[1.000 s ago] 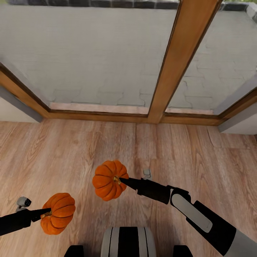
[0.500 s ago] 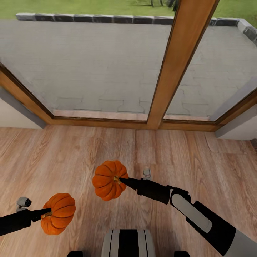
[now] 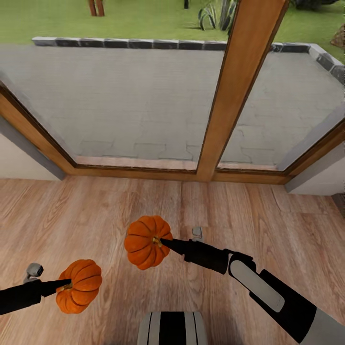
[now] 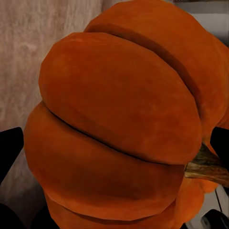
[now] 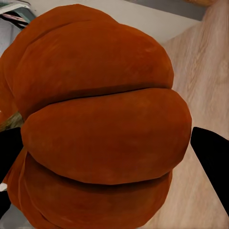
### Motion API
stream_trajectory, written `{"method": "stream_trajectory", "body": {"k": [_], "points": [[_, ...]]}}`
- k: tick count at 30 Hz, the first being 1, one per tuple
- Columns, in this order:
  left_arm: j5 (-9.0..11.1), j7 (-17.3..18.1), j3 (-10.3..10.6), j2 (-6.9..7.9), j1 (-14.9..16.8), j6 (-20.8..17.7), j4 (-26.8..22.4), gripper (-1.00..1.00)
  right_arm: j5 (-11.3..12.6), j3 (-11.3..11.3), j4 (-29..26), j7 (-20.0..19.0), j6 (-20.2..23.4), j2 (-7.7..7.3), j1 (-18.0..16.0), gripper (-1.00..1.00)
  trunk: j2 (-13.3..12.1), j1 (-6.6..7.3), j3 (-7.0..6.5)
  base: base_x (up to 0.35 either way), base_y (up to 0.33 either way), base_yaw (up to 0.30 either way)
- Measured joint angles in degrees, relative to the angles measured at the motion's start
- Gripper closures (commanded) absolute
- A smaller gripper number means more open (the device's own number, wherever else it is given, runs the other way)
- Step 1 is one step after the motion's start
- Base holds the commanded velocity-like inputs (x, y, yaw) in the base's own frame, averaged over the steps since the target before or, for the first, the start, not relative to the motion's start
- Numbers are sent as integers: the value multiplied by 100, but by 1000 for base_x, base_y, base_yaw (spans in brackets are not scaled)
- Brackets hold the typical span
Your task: Place each of the two pumpkins and all three candles from the living room inside a cabinet in the living room (use any cabinet), then make sure every cabinet is closed, and position the cauldron so it is next to a table in the living room.
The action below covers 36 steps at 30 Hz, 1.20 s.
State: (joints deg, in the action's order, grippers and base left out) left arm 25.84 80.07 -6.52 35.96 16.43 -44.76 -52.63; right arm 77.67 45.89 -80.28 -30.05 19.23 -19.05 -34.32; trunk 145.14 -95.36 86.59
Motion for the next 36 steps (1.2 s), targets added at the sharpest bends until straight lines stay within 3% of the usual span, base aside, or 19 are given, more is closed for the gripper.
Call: {"method": "stream_trajectory", "body": {"k": [18, 36], "points": [[-5, -18, 9, -17, 0, -1, -1, 100, 0, 1, -32, 1, -11, -40, 0, 100, -24, 46, -401, 0, 0, -6], [-9, -18, 21, -9, 11, -2, -2, 100, -13, -2, -10, 9, -8, -51, 2, 100, -48, 93, -912, 0, 0, -167]]}}
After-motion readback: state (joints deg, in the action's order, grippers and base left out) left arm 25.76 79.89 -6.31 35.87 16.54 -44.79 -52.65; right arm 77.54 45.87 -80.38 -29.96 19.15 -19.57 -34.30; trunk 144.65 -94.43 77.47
